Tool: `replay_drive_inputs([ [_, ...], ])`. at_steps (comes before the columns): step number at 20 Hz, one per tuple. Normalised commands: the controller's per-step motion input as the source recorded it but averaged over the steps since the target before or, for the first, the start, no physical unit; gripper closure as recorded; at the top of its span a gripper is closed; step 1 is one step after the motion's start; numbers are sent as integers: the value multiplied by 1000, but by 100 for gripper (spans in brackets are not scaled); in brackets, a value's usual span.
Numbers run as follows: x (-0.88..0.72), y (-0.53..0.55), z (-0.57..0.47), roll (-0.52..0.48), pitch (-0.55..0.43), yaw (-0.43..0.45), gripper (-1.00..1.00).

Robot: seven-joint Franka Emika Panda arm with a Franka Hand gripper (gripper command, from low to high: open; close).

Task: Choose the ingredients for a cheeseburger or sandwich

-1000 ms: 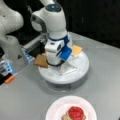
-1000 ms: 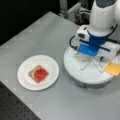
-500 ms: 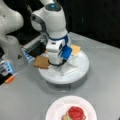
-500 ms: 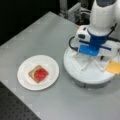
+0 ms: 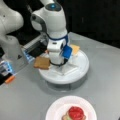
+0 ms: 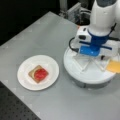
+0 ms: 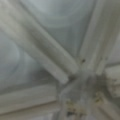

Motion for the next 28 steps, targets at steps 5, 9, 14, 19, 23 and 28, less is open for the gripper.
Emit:
replay_drive_inputs([
  [5,-127,-32,-72,114,-7,166,-100],
  [9,-131,-77,-56,135,9,150,-100],
  [14,-143,-53,-27,153,36,169,-100],
  [19,-143,10,-15,198,79,216,-100],
  [23,-124,17,-4,217,79,144,-100],
  [28,-106,6,0,189,45,86,-100],
])
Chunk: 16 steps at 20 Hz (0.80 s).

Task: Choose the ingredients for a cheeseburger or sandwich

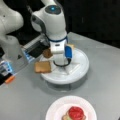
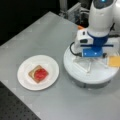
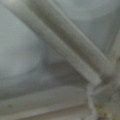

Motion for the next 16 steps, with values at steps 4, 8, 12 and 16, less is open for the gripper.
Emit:
replay_drive_inputs([
  [4,-97,-17,17,177,44,109,-100],
  [8,-96,-35,48,168,45,108,-100],
  [12,-75,-38,57,145,39,108,-100],
  [16,-55,-31,81,131,53,183,-100],
])
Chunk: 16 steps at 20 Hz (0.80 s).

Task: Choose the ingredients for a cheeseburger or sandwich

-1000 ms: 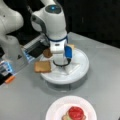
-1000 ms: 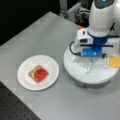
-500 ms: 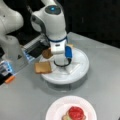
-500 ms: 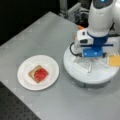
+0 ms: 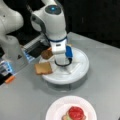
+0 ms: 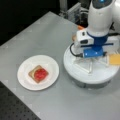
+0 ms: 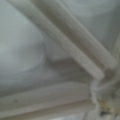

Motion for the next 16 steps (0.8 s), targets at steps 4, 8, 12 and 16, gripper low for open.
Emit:
replay_drive_inputs([
  [4,-22,-53,75,153,62,355,-100],
  [8,4,-56,72,135,59,256,-100],
  [12,12,-49,70,105,65,231,-100],
  [16,34,-54,81,77,70,185,-100],
])
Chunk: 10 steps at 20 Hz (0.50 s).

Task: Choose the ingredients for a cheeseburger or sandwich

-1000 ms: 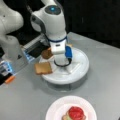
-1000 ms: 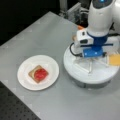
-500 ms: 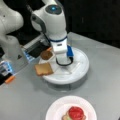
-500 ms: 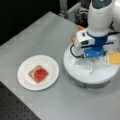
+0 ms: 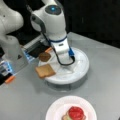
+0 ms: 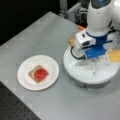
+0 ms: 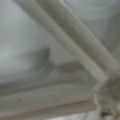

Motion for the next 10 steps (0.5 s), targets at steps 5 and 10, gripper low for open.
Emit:
replay_drive_inputs([
  [5,105,-75,112,53,77,294,-100],
  [10,198,-85,117,51,71,374,-100],
])
